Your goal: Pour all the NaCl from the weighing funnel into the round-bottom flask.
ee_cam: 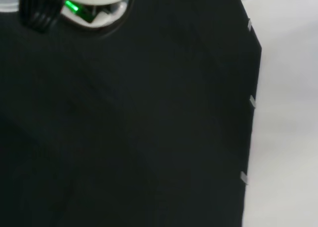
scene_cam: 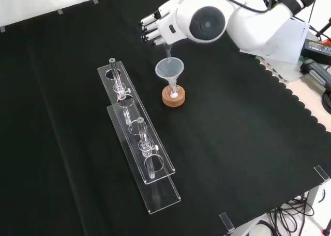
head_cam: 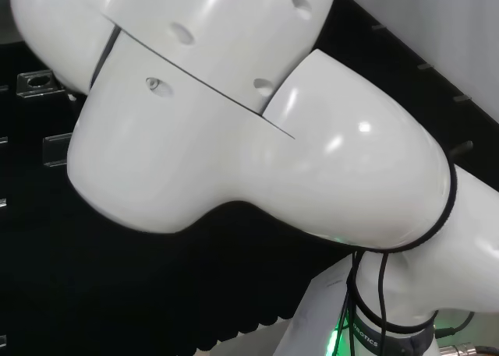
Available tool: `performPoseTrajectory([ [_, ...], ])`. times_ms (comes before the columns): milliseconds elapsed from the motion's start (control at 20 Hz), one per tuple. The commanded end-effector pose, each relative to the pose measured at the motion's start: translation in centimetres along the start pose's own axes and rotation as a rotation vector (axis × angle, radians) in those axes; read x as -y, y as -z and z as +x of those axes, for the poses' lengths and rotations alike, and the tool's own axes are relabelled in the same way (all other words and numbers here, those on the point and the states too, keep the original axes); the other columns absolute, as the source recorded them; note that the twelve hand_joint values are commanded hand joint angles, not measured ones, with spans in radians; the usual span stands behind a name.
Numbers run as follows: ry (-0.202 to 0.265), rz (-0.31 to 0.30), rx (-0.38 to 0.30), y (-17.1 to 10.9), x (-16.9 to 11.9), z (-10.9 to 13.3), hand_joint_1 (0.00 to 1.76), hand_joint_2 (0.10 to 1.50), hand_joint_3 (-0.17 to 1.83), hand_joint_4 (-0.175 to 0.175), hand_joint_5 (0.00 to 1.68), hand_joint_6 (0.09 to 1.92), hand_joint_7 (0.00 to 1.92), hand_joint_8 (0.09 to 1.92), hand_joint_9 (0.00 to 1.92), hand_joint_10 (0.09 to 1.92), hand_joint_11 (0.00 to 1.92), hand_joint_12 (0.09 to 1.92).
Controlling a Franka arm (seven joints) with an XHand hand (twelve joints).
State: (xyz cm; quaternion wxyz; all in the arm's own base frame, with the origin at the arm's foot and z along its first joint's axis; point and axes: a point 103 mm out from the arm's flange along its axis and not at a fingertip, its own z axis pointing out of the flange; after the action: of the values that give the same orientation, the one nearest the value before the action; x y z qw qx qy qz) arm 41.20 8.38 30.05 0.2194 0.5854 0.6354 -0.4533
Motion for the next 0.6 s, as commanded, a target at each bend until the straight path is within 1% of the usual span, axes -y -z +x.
performPoseTrajectory([
  [50, 0.005, -0.029, -0.168, -0.5, 0.3, -1.1, 1.10, 0.67, 0.70, 0.175, 1.19, 0.84, 0.50, 0.66, 0.77, 0.43, 0.64, 1.13],
  [200, -0.005, -0.051, -0.216, -0.5, 0.6, -1.9, 1.10, 0.67, 0.70, 0.175, 1.19, 0.84, 0.50, 0.66, 0.77, 0.43, 0.64, 1.13],
  [600, -0.032, -0.076, -0.405, -0.4, 1.6, -5.0, 1.10, 0.67, 0.70, 0.175, 1.19, 0.84, 0.50, 0.66, 0.78, 0.43, 0.64, 1.13],
])
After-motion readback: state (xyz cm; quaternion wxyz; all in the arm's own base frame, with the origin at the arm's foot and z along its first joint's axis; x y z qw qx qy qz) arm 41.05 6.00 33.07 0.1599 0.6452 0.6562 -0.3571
